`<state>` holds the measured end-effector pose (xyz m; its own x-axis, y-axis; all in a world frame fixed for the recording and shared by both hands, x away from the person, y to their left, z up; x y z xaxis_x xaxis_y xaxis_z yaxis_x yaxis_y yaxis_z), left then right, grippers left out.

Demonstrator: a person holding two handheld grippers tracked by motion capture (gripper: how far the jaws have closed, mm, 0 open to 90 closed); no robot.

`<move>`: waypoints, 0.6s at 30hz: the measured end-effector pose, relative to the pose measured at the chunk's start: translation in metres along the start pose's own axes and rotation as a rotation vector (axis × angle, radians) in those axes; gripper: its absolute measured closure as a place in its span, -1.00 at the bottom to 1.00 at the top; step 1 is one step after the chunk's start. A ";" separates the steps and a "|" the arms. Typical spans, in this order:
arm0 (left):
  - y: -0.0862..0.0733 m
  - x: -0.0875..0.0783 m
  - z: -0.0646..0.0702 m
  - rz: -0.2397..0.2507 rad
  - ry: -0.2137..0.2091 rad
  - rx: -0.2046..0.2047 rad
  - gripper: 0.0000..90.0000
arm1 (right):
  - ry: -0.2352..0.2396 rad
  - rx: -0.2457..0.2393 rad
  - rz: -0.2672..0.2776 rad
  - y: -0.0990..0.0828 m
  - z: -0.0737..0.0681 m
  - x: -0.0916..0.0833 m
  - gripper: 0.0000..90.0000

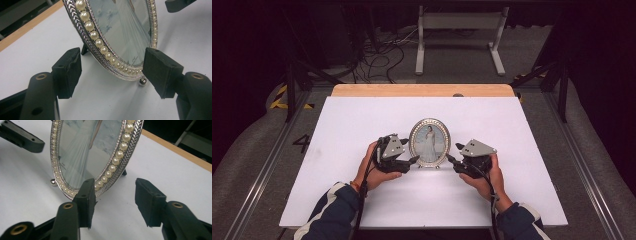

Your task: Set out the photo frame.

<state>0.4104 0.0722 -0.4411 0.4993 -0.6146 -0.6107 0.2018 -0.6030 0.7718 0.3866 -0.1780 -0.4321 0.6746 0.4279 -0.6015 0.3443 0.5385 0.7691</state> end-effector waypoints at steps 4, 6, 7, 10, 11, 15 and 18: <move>0.000 -0.001 0.003 -0.016 0.003 0.029 -0.42 | -0.019 -0.002 -0.018 -0.001 0.002 -0.001 -0.14; 0.000 -0.002 0.004 -0.022 0.003 0.036 -0.48 | -0.011 0.001 -0.026 -0.002 0.003 -0.001 -0.20; 0.000 -0.003 0.004 -0.024 0.005 0.045 -0.51 | -0.006 -0.003 -0.031 -0.003 0.003 -0.002 -0.22; -0.001 -0.004 0.005 -0.030 0.012 0.046 -0.55 | 0.012 -0.004 -0.034 -0.004 0.003 -0.003 -0.27; -0.001 -0.005 0.005 -0.034 0.015 0.044 -0.55 | 0.028 -0.007 -0.040 -0.004 0.003 -0.004 -0.31; -0.004 -0.007 0.004 -0.045 0.018 0.041 -0.65 | 0.037 -0.013 -0.044 -0.005 0.003 -0.007 -0.41; -0.006 -0.010 0.005 -0.050 0.010 0.049 -0.69 | 0.033 -0.009 -0.047 -0.007 0.004 -0.008 -0.47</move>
<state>0.3998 0.0789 -0.4409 0.4978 -0.5784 -0.6462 0.1855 -0.6568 0.7309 0.3813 -0.1880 -0.4312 0.6359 0.4255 -0.6438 0.3689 0.5652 0.7379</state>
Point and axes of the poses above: each handheld gripper's, and its own axes: x roughly forward along the jaws, y roughly out of its top, z roughly to its right, the point moved 3 cm from there along x, roughly forward along the jaws, and after that the axes turned 6 degrees about -z, right-handed, at the moved point
